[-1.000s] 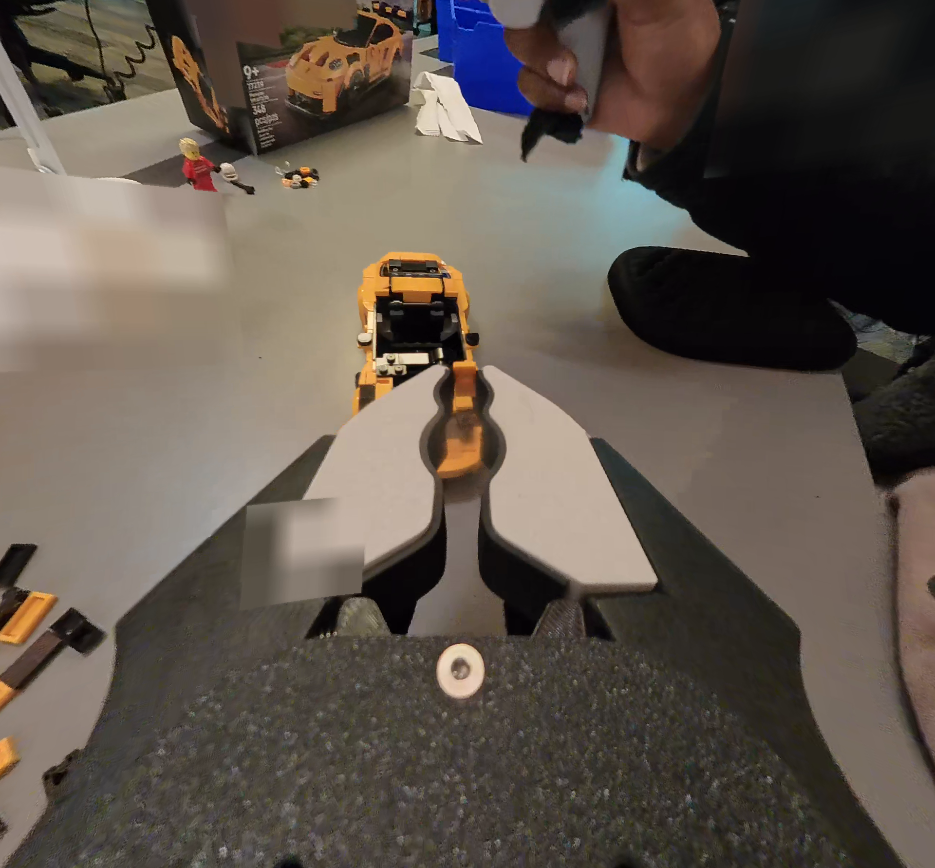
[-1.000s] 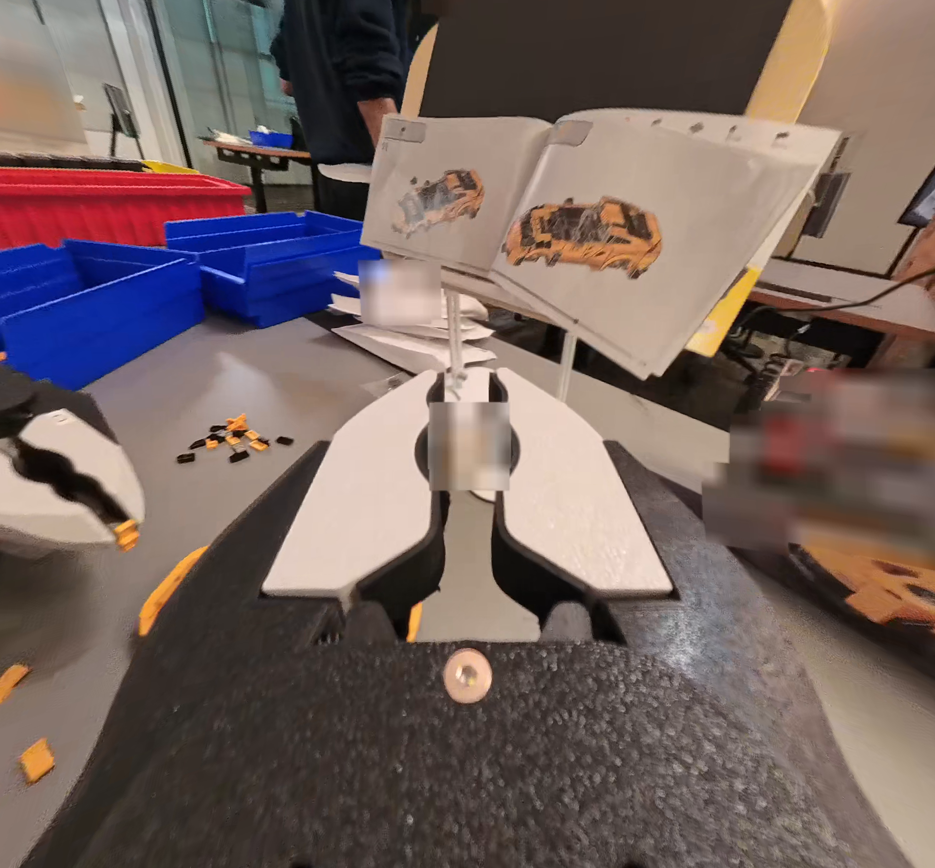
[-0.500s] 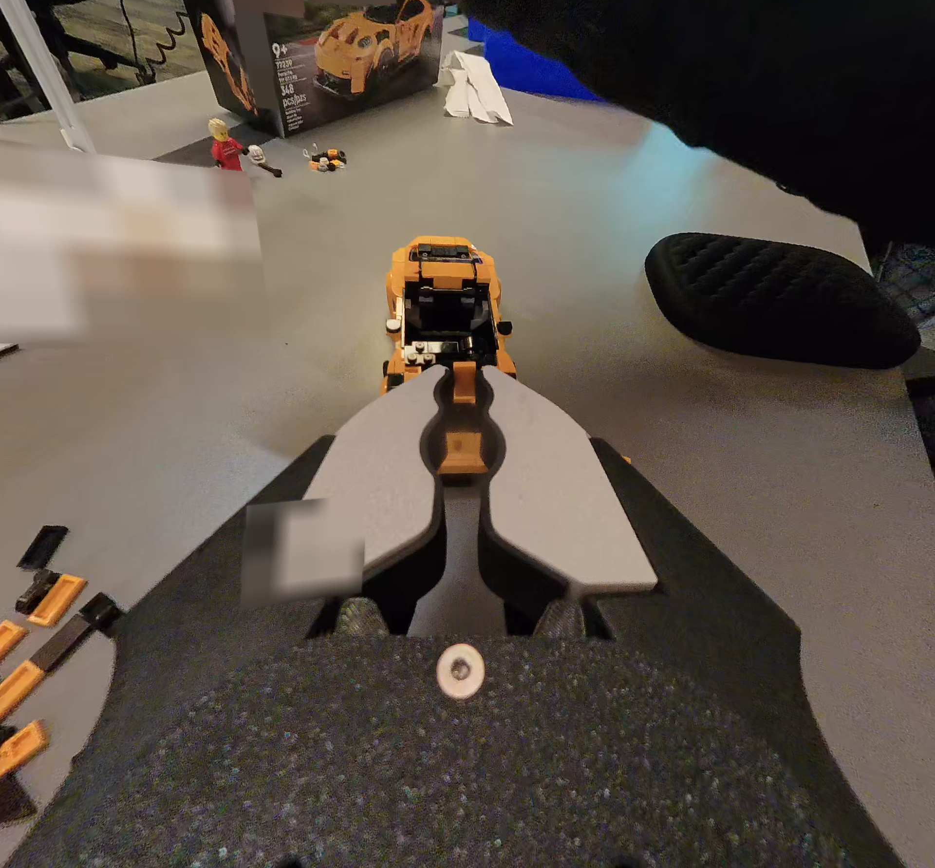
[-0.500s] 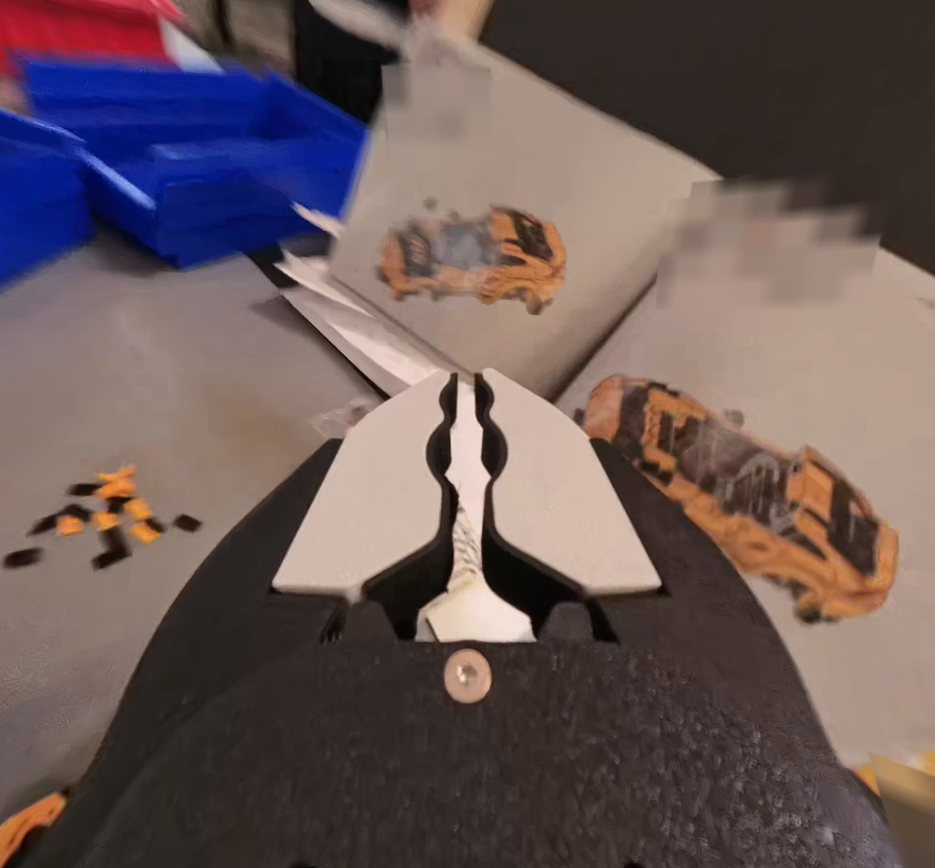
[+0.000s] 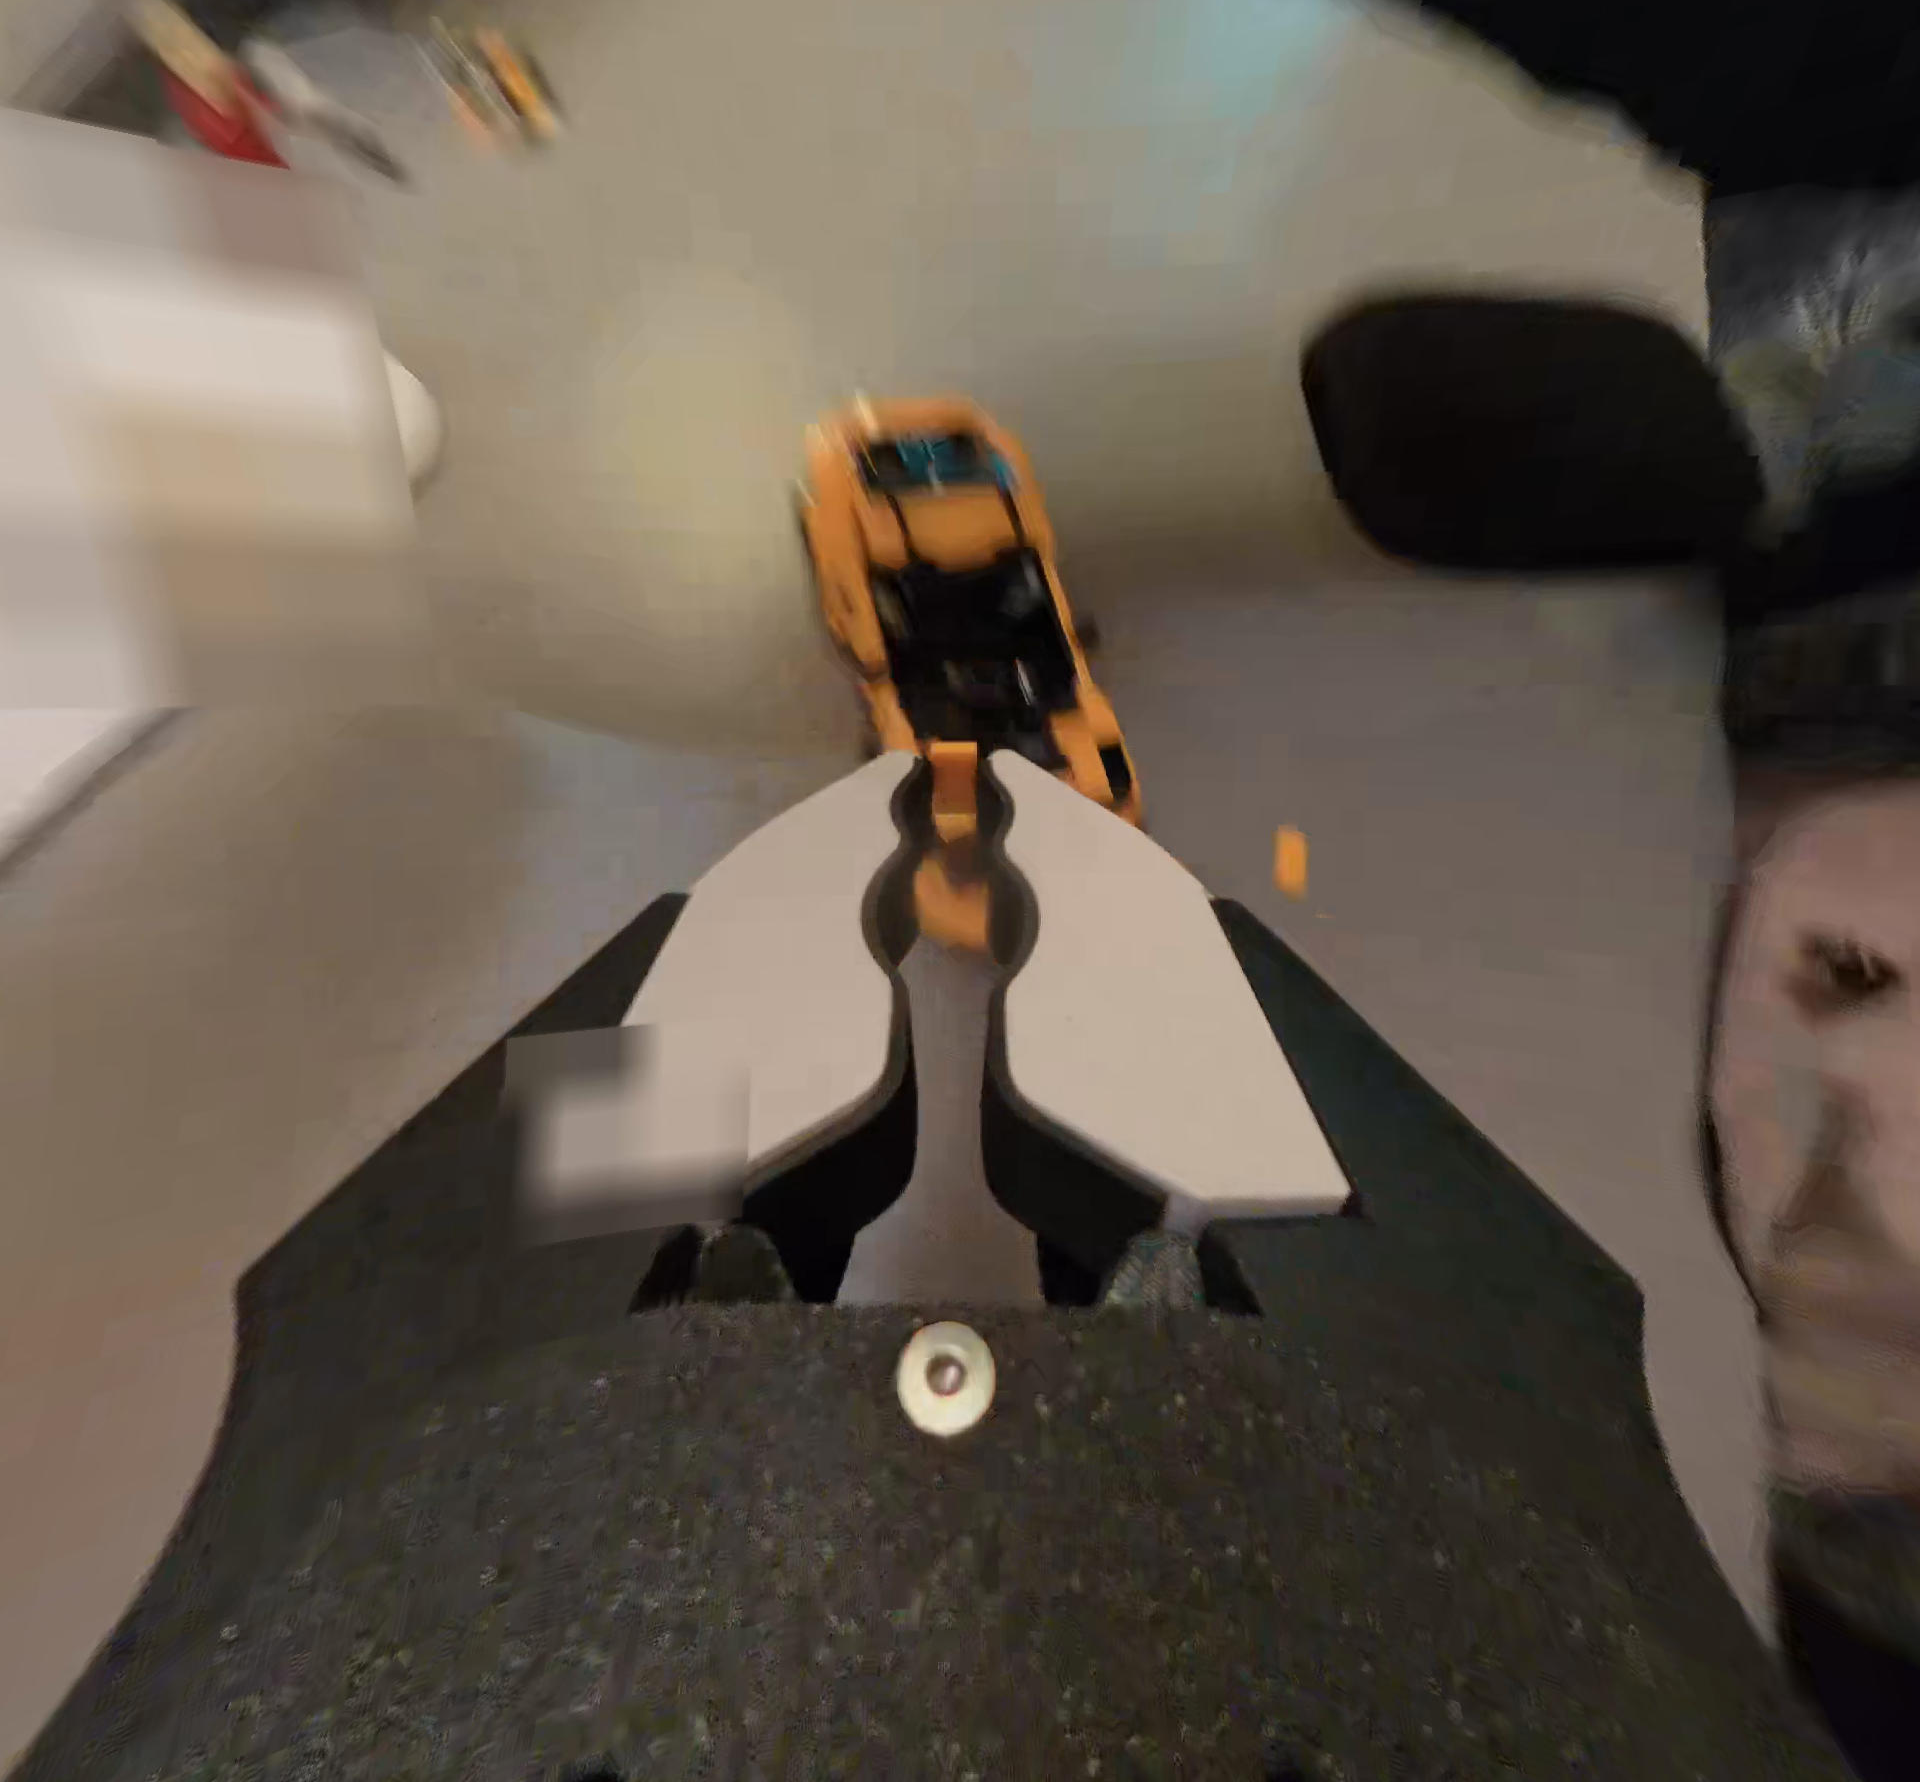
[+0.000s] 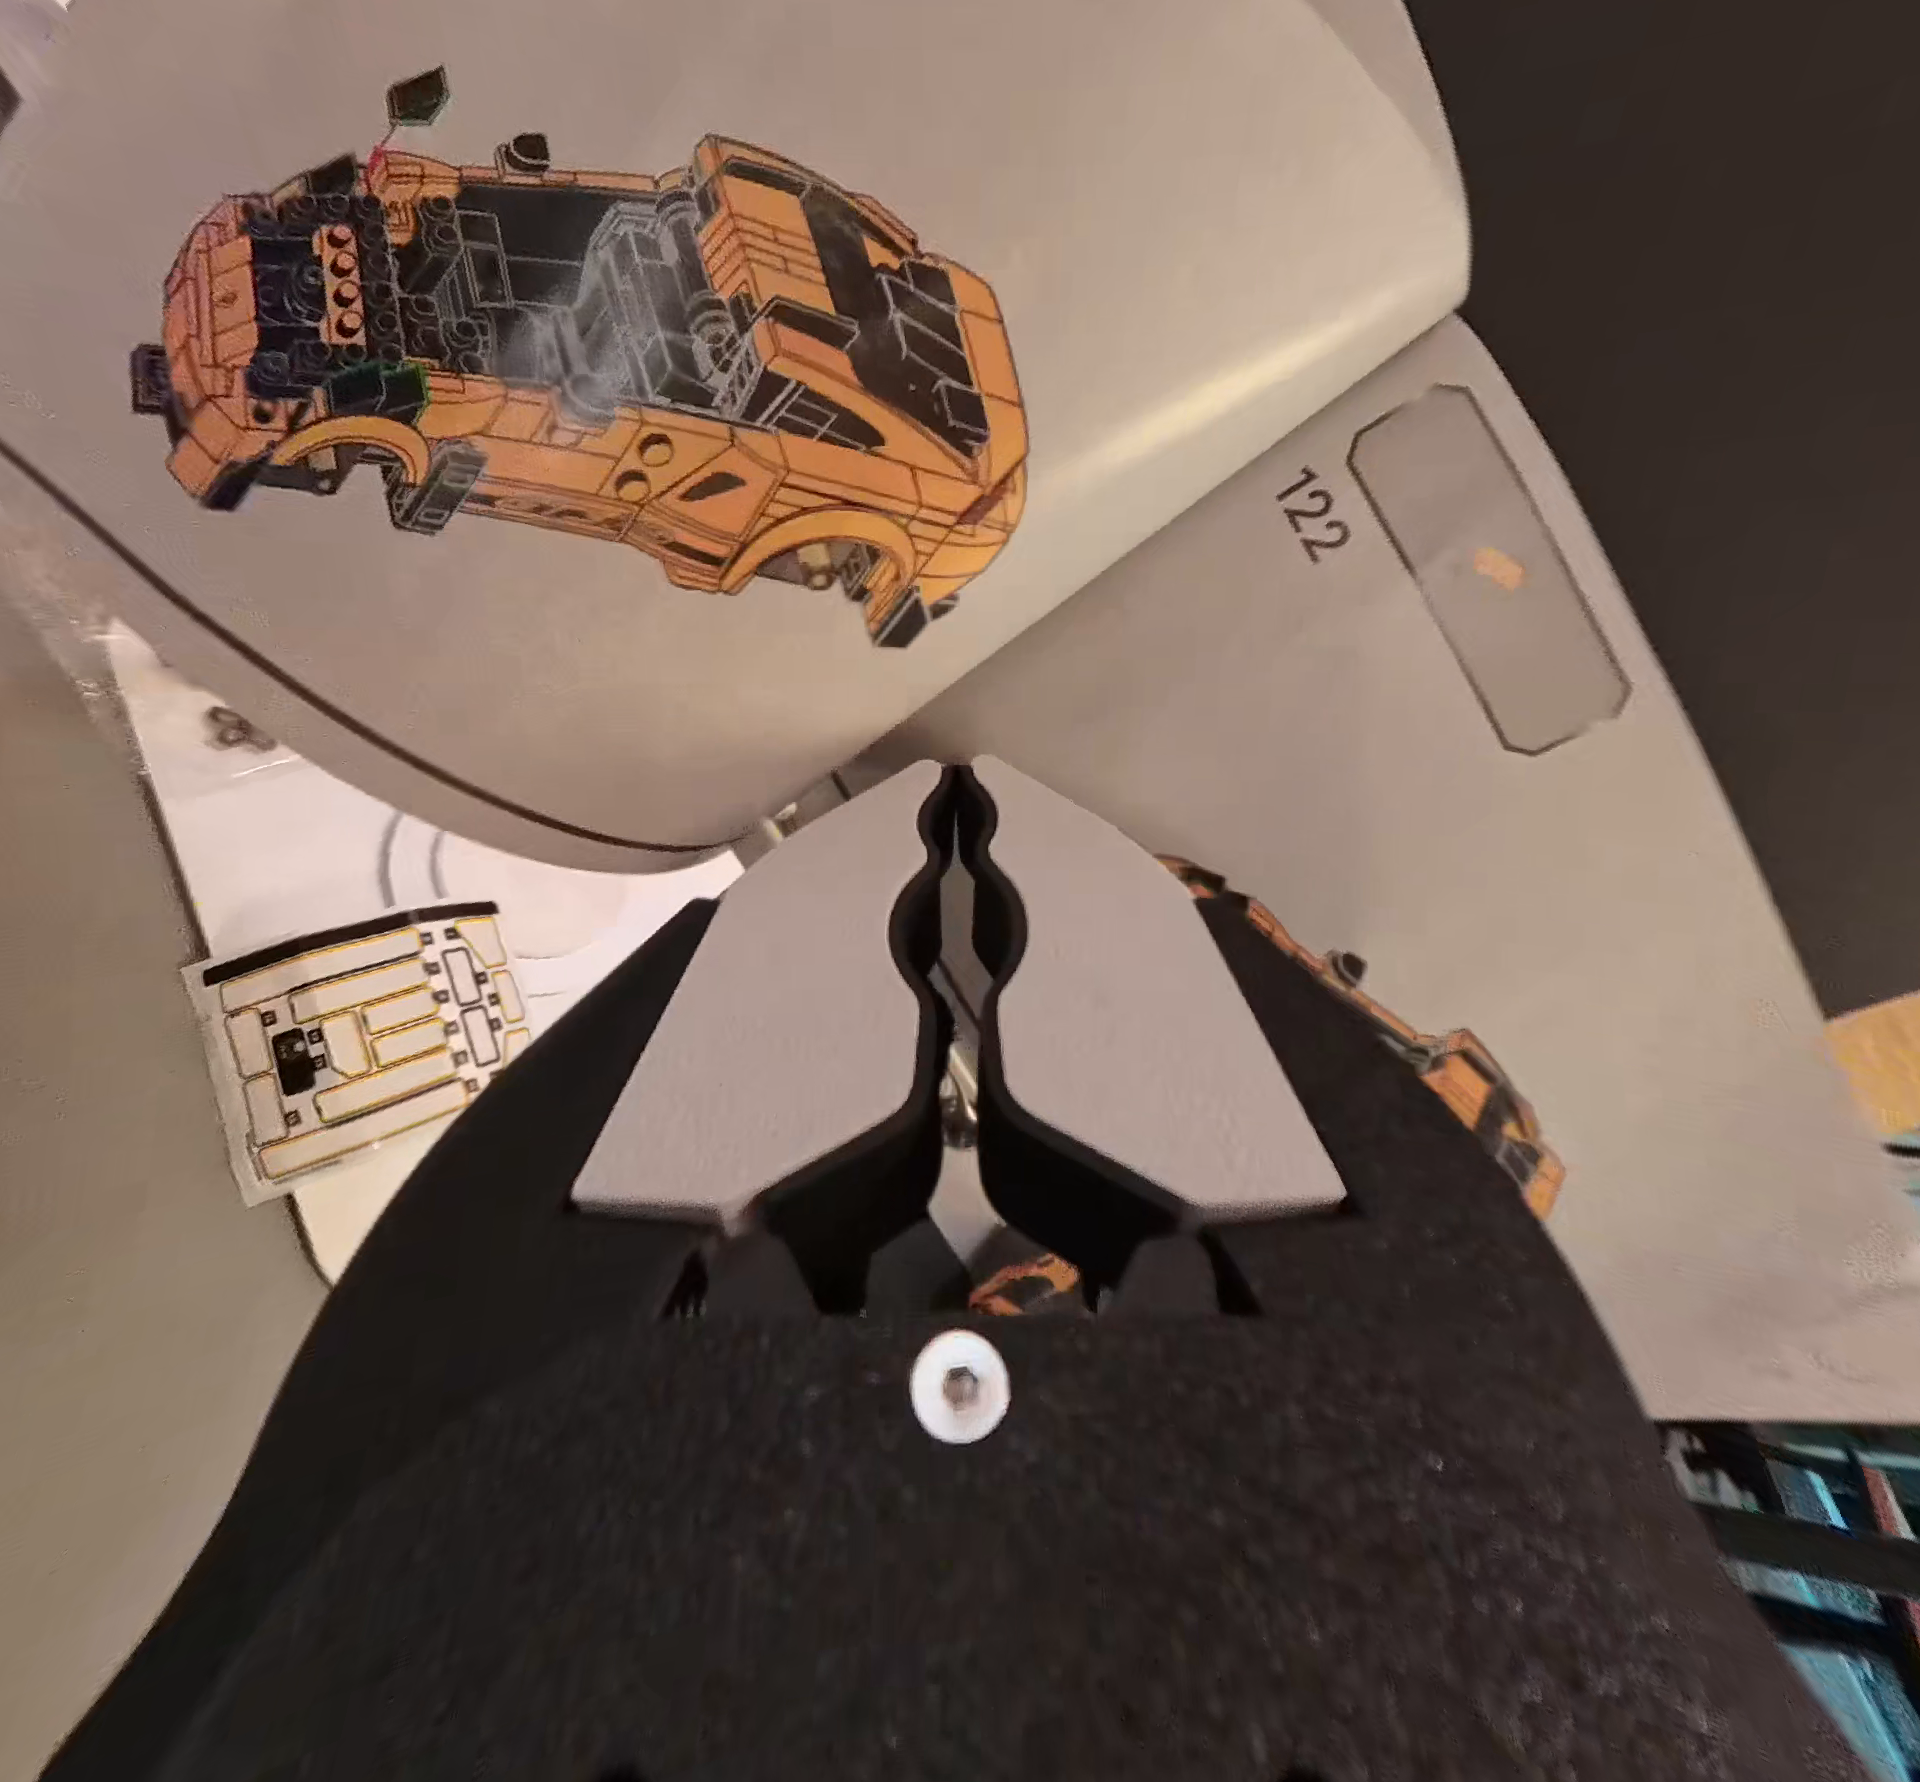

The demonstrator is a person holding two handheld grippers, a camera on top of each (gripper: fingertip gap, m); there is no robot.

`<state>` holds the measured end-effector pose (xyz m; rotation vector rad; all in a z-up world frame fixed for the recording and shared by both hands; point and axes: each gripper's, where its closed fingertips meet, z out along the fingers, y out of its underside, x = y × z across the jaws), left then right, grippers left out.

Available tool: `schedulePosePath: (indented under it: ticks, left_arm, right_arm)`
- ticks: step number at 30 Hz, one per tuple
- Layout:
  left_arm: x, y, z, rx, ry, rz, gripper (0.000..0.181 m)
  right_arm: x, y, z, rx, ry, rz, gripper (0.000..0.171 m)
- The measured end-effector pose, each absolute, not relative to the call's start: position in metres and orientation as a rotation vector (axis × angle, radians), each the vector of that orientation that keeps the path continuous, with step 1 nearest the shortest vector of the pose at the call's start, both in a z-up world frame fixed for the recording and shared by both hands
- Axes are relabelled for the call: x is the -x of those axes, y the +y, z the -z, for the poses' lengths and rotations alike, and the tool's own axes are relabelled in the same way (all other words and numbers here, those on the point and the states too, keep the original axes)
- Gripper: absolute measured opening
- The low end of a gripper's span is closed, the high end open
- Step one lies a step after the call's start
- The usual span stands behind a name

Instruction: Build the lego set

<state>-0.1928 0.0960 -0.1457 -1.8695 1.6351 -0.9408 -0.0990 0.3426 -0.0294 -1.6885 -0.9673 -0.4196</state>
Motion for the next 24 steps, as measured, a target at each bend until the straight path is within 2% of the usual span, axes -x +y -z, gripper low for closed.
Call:
schedulePosePath:
  ticks: [3,7,9,12,17,21,24]
  left_arm:
    - [0.217,0.070,0.186,1.989,1.913,0.826,0.007]
    - [0.231,0.054,0.208,2.071,2.084,0.786,0.007]
    - [0.236,0.046,0.205,2.062,2.180,0.811,0.030]
    - [0.227,0.057,0.177,1.959,2.191,0.863,0.037]
    - [0.201,0.106,0.134,1.879,2.078,0.908,0.026]
    - [0.212,0.084,0.162,1.874,2.289,0.941,0.024]
    - [0.220,0.060,0.189,1.890,2.389,1.013,0.016]
  right_arm:
    - [0.098,0.342,0.033,1.669,-0.986,0.422,0.000]
    - [0.099,0.342,0.034,1.663,-0.978,0.403,0.000]
    - [0.099,0.343,0.034,1.665,-0.973,0.383,0.000]
    - [0.099,0.344,0.035,1.661,-0.966,0.351,0.000]
    - [0.098,0.345,0.035,1.650,-0.951,0.331,0.000]
    - [0.098,0.344,0.036,1.643,-0.949,0.319,0.000]
    - [0.098,0.344,0.036,1.631,-0.955,0.336,0.000]
